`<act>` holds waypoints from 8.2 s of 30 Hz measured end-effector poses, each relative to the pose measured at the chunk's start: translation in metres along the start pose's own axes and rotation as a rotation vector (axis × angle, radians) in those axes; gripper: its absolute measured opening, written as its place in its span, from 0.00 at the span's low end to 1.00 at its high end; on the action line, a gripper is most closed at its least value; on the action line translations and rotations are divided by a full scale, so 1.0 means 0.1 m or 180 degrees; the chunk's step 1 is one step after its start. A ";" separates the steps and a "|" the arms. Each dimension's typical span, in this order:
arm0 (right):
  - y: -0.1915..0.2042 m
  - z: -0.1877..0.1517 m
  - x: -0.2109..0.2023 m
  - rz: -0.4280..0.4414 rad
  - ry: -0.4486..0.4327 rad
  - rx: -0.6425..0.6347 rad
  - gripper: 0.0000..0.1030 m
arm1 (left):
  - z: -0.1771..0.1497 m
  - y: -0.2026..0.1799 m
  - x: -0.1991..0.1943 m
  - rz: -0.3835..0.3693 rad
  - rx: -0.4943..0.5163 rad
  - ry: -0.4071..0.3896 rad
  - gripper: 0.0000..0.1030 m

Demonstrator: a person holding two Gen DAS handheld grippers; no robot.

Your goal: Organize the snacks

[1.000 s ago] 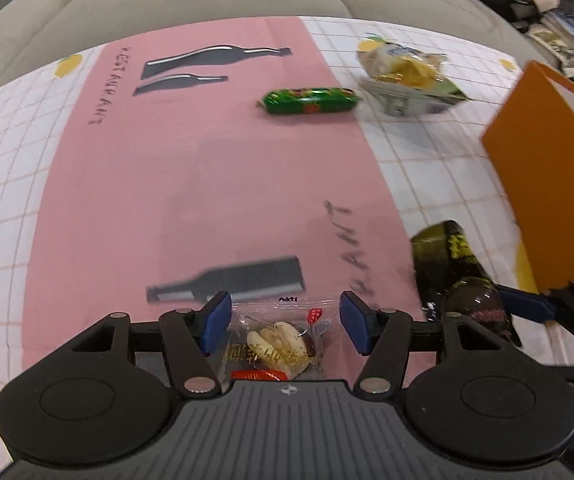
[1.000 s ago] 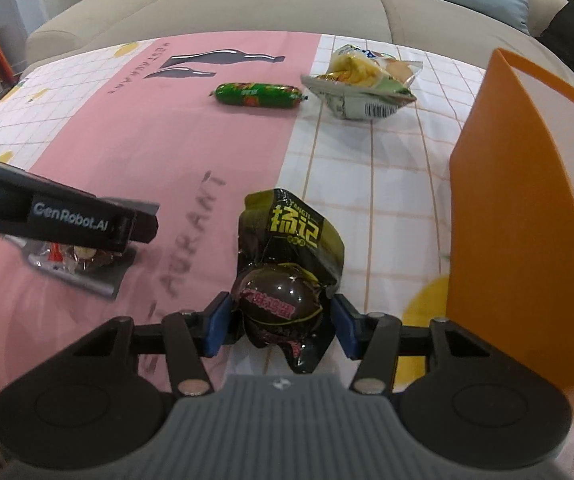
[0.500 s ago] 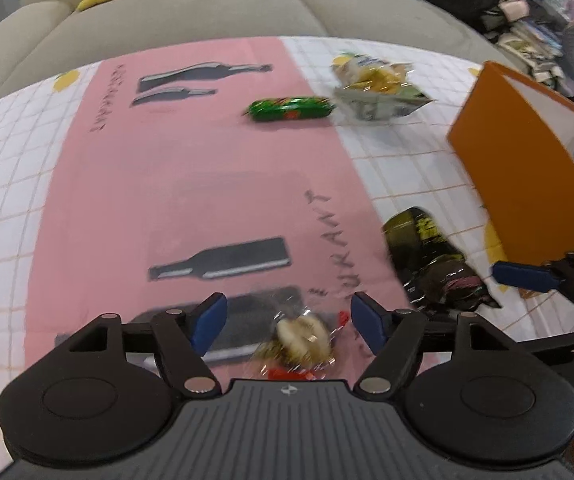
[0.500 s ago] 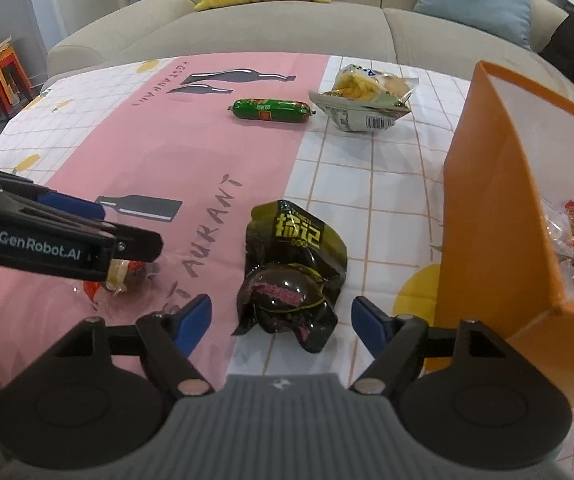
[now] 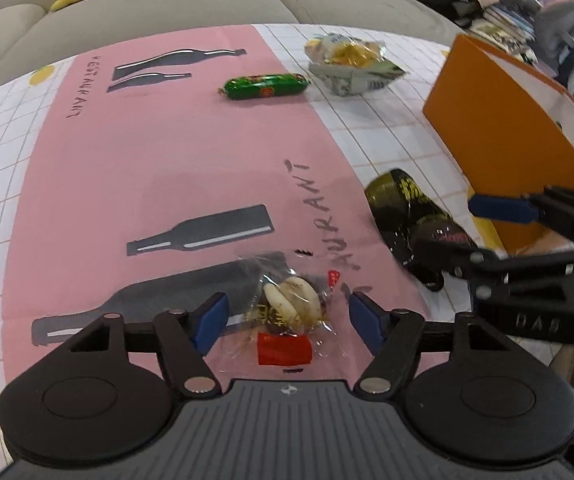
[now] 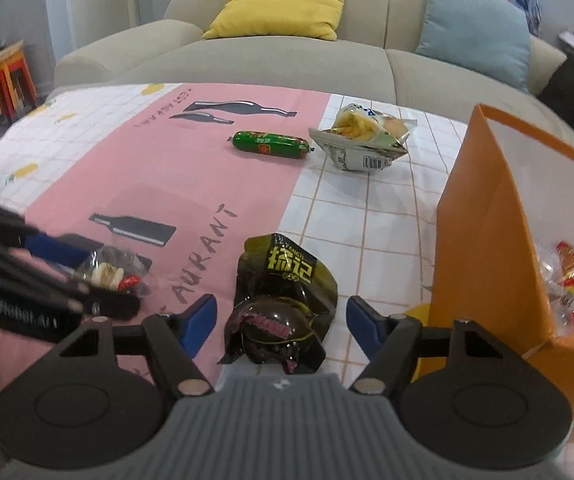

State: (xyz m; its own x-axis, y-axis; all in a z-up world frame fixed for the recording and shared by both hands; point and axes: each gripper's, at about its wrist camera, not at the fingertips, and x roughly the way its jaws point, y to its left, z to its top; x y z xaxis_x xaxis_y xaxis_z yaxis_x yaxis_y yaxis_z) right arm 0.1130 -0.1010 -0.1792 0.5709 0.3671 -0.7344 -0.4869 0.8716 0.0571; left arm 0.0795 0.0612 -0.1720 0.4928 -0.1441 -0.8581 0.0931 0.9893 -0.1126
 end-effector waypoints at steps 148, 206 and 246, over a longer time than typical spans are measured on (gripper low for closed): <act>-1.79 0.57 -1.63 -0.1152 0.0076 0.0348 0.88 | 1.59 -2.29 -0.60 -0.0067 0.1071 -0.0549 0.72; -0.69 1.58 1.02 -0.0164 0.0767 -0.0881 0.68 | 1.71 -0.05 0.94 0.0090 0.1744 0.0081 0.72; -0.01 0.30 -0.14 -0.0055 0.0528 -0.0268 0.11 | 0.37 0.00 0.17 0.0146 -0.0769 0.0481 0.24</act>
State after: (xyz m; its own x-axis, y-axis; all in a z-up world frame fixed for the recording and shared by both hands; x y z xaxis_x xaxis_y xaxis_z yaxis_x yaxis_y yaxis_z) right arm 0.1256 -0.0974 -0.1488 0.4664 0.2875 -0.8365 -0.5355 0.8445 -0.0083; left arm 0.1195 0.0574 -0.1680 0.3556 -0.1117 -0.9280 -0.1441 0.9744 -0.1725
